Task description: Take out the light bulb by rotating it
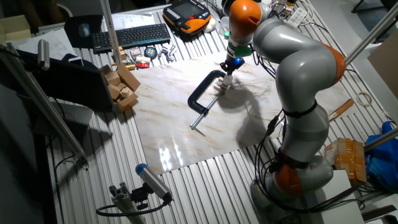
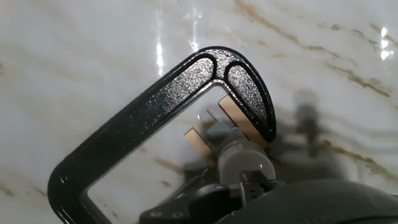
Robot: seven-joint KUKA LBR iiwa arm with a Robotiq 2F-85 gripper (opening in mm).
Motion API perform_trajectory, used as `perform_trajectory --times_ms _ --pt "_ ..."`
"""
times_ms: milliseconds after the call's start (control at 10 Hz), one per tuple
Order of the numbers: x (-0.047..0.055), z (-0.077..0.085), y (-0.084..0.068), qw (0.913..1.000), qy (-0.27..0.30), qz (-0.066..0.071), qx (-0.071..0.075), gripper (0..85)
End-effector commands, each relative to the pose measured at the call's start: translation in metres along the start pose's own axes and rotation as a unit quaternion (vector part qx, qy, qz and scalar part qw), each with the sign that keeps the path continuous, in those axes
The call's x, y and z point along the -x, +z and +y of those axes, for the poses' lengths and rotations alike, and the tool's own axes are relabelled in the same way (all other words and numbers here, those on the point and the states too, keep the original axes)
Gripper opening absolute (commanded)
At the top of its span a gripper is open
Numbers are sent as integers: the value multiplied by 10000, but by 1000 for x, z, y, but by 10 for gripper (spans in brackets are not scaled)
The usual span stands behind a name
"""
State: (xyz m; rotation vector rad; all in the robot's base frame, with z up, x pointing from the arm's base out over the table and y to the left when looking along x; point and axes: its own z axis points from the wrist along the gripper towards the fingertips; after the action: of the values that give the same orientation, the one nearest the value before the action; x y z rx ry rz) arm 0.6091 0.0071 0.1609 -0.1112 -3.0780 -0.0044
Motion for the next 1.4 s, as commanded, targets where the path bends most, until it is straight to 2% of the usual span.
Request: perform_trajectory --times_ms 0,100,200,300,400,500,600,700,800,900,1000,1200,1300 --pt "0 0 -1 9922 1240 -61 56 0" --pt "0 0 -1 9878 1545 -162 58 0" --pt "0 0 -2 9738 2252 -292 128 0" --pt "-1 0 -2 9453 3238 -339 209 0" --pt "-2 0 -2 9138 4045 -296 216 0" --pt "-1 0 -2 8731 4862 -285 212 0" --pt "-1 0 -1 8224 5674 -304 261 0" --pt "-1 0 -2 7549 6547 -296 261 0" --pt "-1 0 -3 6981 7151 -261 234 0" --pt "-1 0 -4 6461 7629 -177 121 0" --pt "-2 0 -4 6050 7961 -99 76 0" --pt "0 1 0 5273 8495 31 183 0" --pt "0 1 0 4939 8693 93 191 0"
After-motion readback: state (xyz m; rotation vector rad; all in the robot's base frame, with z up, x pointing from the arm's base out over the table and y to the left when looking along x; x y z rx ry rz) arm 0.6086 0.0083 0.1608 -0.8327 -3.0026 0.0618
